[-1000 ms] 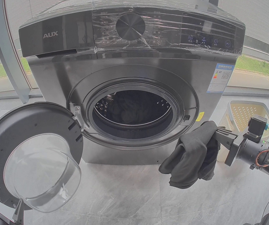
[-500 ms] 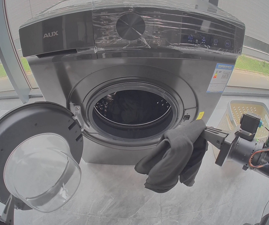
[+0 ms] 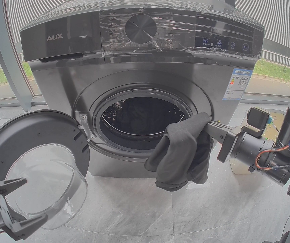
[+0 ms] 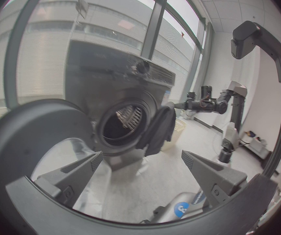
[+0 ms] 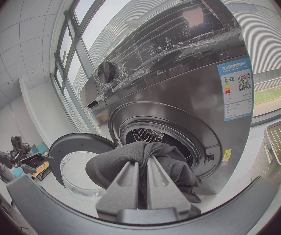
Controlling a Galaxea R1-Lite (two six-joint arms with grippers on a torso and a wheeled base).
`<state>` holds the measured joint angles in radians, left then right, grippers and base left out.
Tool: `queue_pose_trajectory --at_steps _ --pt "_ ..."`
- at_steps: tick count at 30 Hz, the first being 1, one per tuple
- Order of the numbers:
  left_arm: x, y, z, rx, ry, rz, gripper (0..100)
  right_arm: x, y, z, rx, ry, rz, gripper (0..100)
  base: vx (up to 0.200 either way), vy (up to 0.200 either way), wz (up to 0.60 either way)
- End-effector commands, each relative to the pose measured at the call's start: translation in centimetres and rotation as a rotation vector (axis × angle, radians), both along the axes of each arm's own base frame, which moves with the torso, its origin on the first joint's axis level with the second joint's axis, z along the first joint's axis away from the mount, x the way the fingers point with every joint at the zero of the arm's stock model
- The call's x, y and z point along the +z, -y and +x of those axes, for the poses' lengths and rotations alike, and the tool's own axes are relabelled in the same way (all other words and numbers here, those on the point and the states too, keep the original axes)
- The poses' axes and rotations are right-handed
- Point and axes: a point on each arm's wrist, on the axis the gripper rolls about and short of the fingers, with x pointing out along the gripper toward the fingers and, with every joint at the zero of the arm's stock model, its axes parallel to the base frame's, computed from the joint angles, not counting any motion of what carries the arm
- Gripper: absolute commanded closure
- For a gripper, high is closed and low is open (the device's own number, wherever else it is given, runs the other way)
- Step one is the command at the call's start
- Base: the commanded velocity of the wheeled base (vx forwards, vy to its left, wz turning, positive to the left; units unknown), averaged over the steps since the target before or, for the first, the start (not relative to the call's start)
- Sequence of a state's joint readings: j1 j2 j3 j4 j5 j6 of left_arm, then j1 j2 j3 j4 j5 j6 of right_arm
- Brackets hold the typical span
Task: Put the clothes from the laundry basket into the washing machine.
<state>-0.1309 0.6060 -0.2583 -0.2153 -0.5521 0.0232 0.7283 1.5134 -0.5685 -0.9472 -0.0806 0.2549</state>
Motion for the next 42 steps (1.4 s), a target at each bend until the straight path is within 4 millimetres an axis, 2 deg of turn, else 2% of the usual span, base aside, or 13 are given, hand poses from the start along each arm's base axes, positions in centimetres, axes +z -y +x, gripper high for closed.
queue_pose_trajectory --at_steps 1,4,5,11,16,25,42 --pt "-1.7 3.9 7.3 -0.294 -0.269 0.029 0 -0.4 -1.6 2.0 -0.02 -0.015 0.013 100 0.0 0.0 0.0" --pt "-1.8 4.4 8.2 -0.304 -0.271 0.032 0 -0.5 -1.8 2.2 -0.02 -0.017 0.011 100 0.0 0.0 0.0" --pt "-2.4 5.3 9.9 -0.306 -0.281 0.041 0 -0.6 -2.1 2.7 -0.023 -0.019 0.009 100 0.0 0.0 0.0" --pt "-4.3 7.0 12.5 -0.289 -0.321 0.073 0 -1.1 -2.7 3.6 -0.073 -0.023 -0.008 100 0.0 0.0 0.0" --pt "-5.4 8.2 13.7 -0.292 -0.336 0.09 0 -1.1 -3.6 4.5 -0.106 -0.022 -0.004 100 0.0 0.0 0.0" --pt "-7.7 9.9 15.8 -0.318 -0.401 0.115 0 -0.9 -4.5 4.9 -0.102 -0.014 0.011 100 0.0 0.0 0.0" --pt "-11.9 12.7 20.2 -0.347 -0.422 0.122 0 -0.7 -5.1 4.3 -0.069 0.001 0.029 100 0.0 0.0 0.0"
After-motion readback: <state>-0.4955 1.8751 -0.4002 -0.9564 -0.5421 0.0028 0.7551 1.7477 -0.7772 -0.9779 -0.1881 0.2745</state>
